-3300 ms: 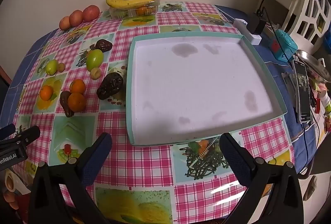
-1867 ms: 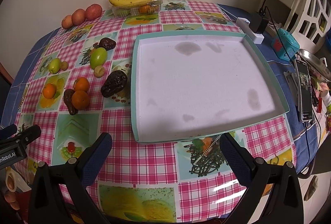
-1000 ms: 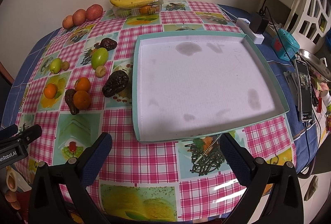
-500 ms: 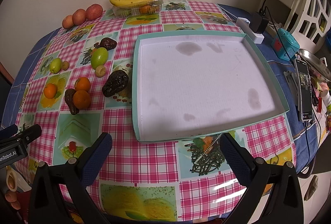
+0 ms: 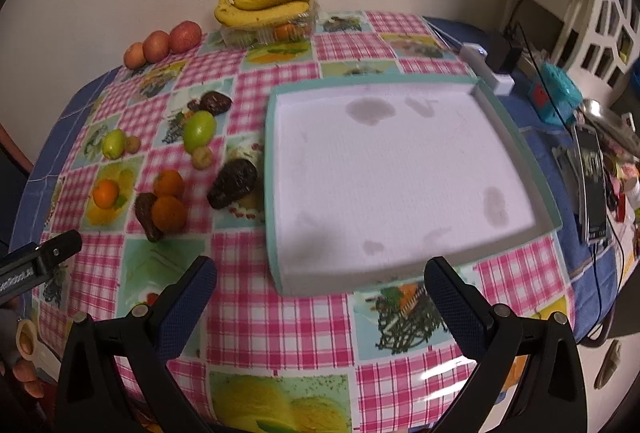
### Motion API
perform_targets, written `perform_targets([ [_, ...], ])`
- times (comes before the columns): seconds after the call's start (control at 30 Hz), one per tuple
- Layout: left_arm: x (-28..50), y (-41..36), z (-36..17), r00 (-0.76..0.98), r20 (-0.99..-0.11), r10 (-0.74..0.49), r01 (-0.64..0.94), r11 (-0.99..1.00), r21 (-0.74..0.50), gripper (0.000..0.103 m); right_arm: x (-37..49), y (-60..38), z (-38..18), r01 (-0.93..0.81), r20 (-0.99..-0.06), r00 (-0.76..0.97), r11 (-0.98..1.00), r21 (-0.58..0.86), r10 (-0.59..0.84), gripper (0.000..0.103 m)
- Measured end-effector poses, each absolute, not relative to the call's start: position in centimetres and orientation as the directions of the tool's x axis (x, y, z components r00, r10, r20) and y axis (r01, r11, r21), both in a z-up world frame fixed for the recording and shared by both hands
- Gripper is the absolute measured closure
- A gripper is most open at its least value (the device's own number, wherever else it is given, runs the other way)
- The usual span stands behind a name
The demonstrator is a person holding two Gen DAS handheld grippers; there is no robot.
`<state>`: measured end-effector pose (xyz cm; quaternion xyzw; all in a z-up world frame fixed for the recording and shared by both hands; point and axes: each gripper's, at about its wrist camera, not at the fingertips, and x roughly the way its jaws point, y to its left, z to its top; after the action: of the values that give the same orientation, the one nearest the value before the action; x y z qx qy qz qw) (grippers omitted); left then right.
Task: Organize fruits
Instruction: 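Move left tool to a mandarin while right tool moves to a dark date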
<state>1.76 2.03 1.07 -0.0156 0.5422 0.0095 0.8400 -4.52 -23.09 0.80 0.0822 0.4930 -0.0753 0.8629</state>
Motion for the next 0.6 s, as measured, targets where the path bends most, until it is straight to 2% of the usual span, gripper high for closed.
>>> perform_targets([
  [0.37, 5.9, 4.3, 2.5, 0.400, -0.915, -0.054, -0.139, 0.983, -0.119, 0.000, -0.5, -22.4, 4.4, 0.160, -0.803, 0.596, 0.976, 0.148, 0.024, 0.000],
  [0.57, 8.1, 5.8, 2.4, 0.396, -0.917, -0.049, -0.205, 0.969, -0.140, 0.008, 1.8, -21.8, 4.6, 0.132, -0.797, 0.601, 0.975, 0.177, 0.063, 0.002],
  [0.6, 8.5, 5.9, 2.3, 0.394, -0.918, -0.050, -0.210, 0.967, -0.143, 0.008, 2.4, -21.6, 4.6, 0.123, -0.797, 0.600, 0.975, 0.183, 0.074, 0.006],
])
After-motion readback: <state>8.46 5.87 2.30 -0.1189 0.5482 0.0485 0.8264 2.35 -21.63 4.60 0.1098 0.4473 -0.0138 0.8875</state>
